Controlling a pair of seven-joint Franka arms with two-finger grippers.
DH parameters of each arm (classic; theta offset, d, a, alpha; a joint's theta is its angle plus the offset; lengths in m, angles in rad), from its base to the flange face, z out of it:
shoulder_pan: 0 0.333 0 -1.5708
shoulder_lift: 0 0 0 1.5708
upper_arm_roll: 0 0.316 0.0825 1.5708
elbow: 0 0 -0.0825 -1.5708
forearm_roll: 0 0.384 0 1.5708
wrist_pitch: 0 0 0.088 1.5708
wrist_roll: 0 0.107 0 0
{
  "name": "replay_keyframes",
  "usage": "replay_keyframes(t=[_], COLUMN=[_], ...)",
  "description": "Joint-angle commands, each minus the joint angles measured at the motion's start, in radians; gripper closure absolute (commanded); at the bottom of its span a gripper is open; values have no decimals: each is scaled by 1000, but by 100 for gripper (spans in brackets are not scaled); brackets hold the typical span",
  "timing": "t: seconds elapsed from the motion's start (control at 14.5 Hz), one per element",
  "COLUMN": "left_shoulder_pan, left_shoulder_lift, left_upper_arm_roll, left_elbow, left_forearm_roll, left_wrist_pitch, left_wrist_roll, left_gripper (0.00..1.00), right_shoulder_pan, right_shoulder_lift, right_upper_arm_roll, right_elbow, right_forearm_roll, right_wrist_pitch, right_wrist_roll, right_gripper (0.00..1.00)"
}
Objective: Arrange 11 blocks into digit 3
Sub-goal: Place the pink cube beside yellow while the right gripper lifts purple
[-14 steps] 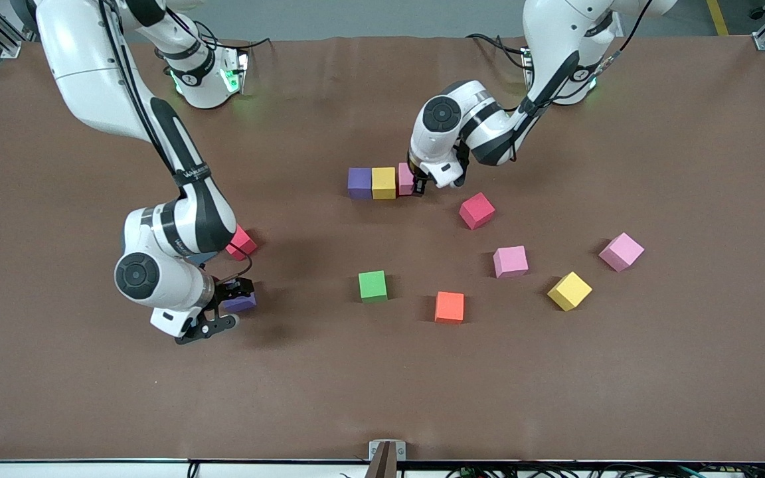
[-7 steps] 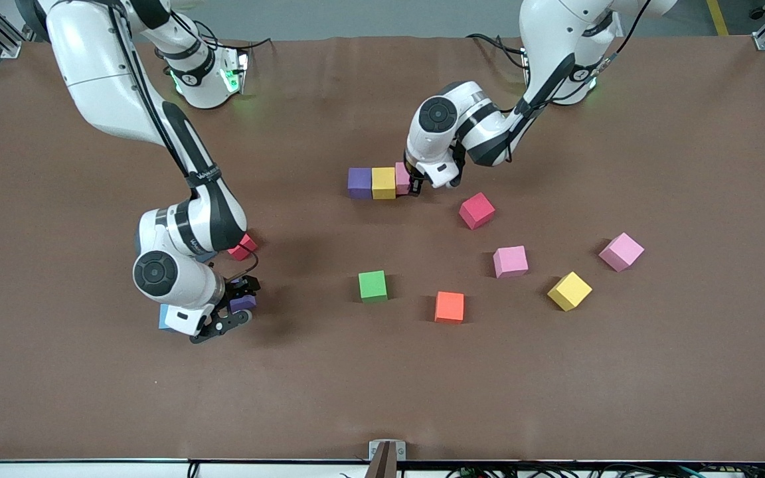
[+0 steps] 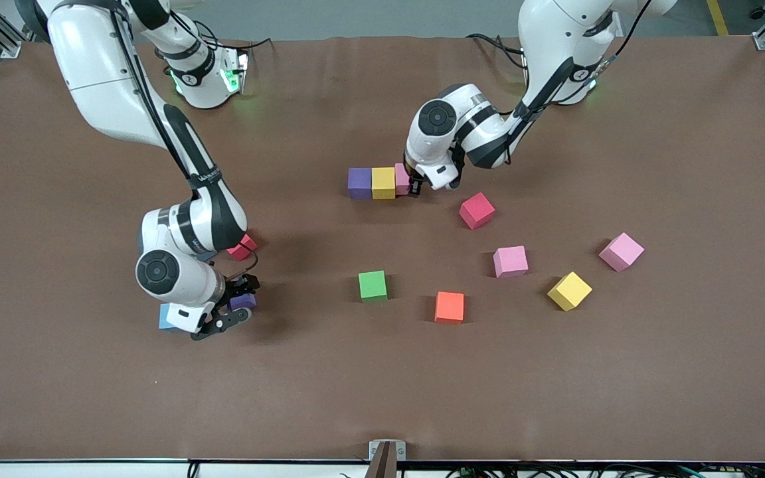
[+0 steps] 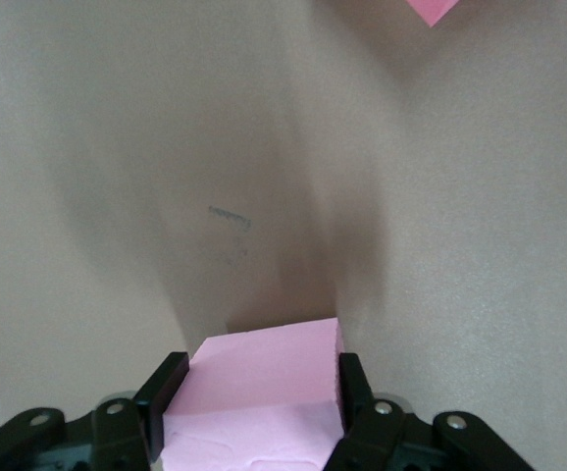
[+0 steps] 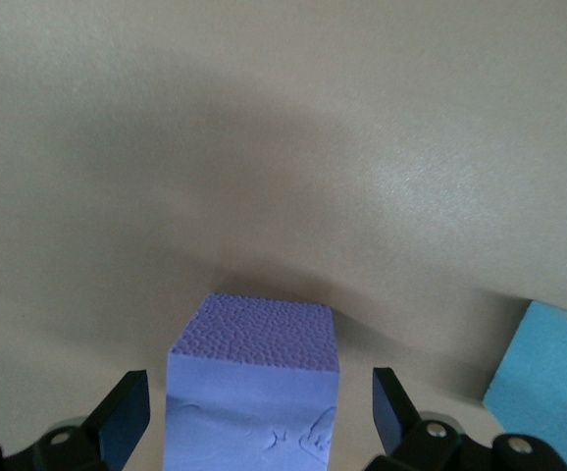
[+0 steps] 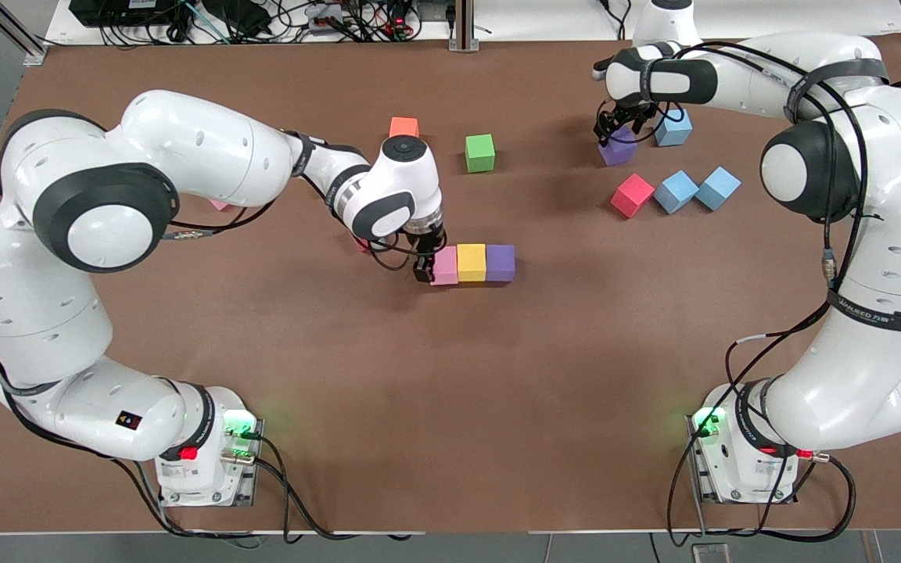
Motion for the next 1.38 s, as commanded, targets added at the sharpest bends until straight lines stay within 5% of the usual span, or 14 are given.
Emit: replay_keyframes(t=[0.0, 0.35, 0.48, 0.69, 1.1, 1.31], left_shoulder_pan=[-2, 0, 0, -2, -2, -2], left_shoulder_lift=[9, 15, 24, 38, 46, 46], left_upper_arm_roll=[3, 5, 5, 6, 6, 6], left_elbow=[13, 22, 29, 43, 43, 45], left_forearm_roll=[14, 14, 14, 14, 14, 15], left_wrist_pitch=[2, 2, 2, 2, 2, -1], left_wrist_roll=[-4, -2, -2, -2, 1, 3], left_gripper=[33, 33, 33, 33, 31, 0], right_shoulder_pan=[-2, -3, -2, -2, 82, 144], right_shoulder_lift=[3, 9, 9, 5, -44, -73], right_upper_arm_roll=[6, 6, 6, 7, 11, 12], right_elbow=[-22, -22, -20, -17, -15, -20], right_forearm_roll=[-3, 0, 0, 1, 3, 4], right_wrist_pitch=[17, 22, 21, 14, -64, -81], right_wrist_roll=[-8, -6, -6, 2, 196, 319], right_gripper=[0, 6, 40, 62, 63, 63])
